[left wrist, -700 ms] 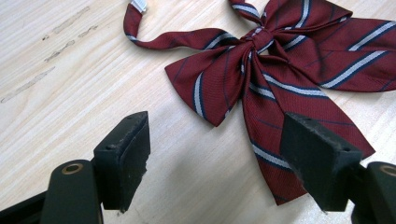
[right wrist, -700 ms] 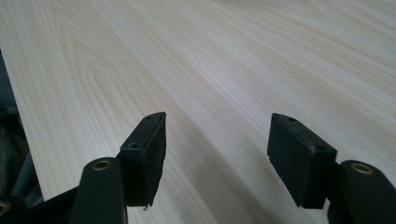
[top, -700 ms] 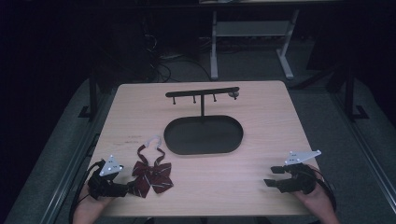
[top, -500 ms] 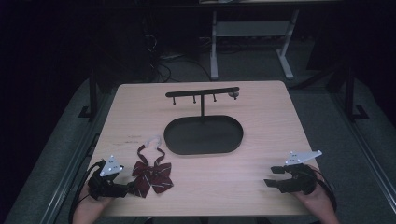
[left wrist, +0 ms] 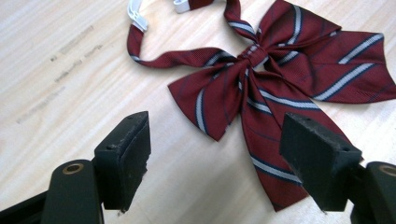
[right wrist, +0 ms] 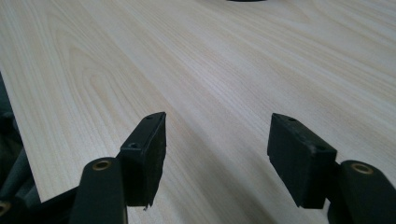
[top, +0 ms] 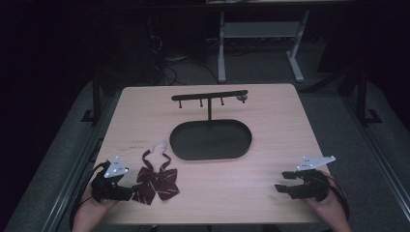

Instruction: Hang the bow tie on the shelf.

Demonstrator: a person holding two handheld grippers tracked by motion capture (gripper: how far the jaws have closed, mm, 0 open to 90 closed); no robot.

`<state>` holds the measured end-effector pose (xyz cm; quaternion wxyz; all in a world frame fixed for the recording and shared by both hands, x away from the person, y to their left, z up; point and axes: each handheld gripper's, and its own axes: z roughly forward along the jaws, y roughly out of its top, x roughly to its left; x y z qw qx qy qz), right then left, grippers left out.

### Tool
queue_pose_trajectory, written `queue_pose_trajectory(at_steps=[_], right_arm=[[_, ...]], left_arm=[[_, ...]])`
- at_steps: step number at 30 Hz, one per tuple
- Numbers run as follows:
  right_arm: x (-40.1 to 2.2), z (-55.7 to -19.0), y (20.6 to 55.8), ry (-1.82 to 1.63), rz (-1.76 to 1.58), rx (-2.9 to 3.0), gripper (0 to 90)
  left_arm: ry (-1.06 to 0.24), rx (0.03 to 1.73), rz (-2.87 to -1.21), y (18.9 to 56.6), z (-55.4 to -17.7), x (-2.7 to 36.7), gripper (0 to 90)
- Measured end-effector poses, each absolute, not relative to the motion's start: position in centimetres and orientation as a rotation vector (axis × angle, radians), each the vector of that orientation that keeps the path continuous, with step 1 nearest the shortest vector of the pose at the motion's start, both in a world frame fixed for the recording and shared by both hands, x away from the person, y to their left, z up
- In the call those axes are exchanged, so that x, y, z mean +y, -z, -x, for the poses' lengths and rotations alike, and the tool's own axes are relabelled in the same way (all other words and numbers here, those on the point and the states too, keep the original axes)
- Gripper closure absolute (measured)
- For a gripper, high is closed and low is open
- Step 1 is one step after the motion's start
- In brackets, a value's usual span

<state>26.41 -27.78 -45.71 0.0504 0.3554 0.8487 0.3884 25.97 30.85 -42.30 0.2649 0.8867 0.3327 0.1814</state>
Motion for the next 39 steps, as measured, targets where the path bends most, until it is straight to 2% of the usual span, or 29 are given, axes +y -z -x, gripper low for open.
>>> queue_pose_trajectory(at_steps=[15, 27, 39], right_arm=[[-27.5, -26.2, 45.6, -1.178, -1.069, 2.595, 36.9], [-27.4, -26.2, 45.6, -1.176, -1.052, 2.598, 37.0], [-27.3, -26.1, 45.4, -1.177, -1.06, 2.591, 37.1]], left_arm=[[-0.475, 0.847, -2.476, 39.7, -30.5, 29.4, 26.6], [-0.457, 0.817, -2.54, 39.1, -33.4, 28.6, 29.8], [-0.384, 0.847, -2.609, 39.6, -37.2, 27.8, 34.2]])
